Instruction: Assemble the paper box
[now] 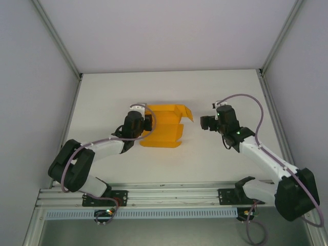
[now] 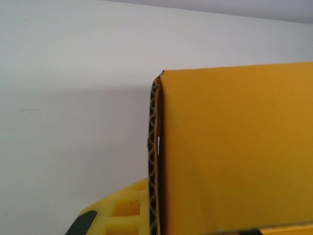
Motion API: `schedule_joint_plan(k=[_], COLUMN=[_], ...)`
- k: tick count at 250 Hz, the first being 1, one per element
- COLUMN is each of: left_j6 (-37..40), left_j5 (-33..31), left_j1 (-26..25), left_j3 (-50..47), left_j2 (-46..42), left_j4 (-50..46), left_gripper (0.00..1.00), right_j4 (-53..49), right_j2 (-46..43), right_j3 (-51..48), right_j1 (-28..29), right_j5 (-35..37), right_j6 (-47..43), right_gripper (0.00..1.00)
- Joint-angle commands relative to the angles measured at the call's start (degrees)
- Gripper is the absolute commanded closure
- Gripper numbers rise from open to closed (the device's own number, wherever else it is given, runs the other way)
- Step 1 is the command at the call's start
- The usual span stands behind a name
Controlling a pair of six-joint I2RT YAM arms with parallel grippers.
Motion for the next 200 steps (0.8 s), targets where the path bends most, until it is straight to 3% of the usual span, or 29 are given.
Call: schedule_joint_plan(k=[1, 85, 121, 161, 200], left_j6=[1.0, 0.7, 1.2, -0.9, -3.6], left_j5=[2.0, 2.0, 0.8, -2.8, -9.4], left_j1=[0.4, -0.2, -1.0, -1.5, -1.2], left_j3=[-0.5, -0.3, 0.5, 0.2, -1.2], left_j2=[-1.0, 0.6, 1.9, 1.5, 0.3], left_j4=[2.4, 3.8, 3.8, 4.0, 5.0], left_gripper=[1.00, 1.00, 1.00, 1.00, 1.00], right_j4=[0.6, 5.3, 7.2, 5.7, 2.0], right_j2=[4.0, 15.1, 17.8, 18.9, 14.6], right_j3=[4.4, 12.2, 13.7, 14.0, 11.0], right_j1=[0.1, 3.3, 5.8, 6.5, 6.4], right_j5=[-9.7, -26.1, -29.1, -23.9, -13.5], right_j6=[-1.7, -1.5, -0.2, 1.2, 5.4], right_gripper=[0.10, 0.21, 0.21, 0.21, 0.11])
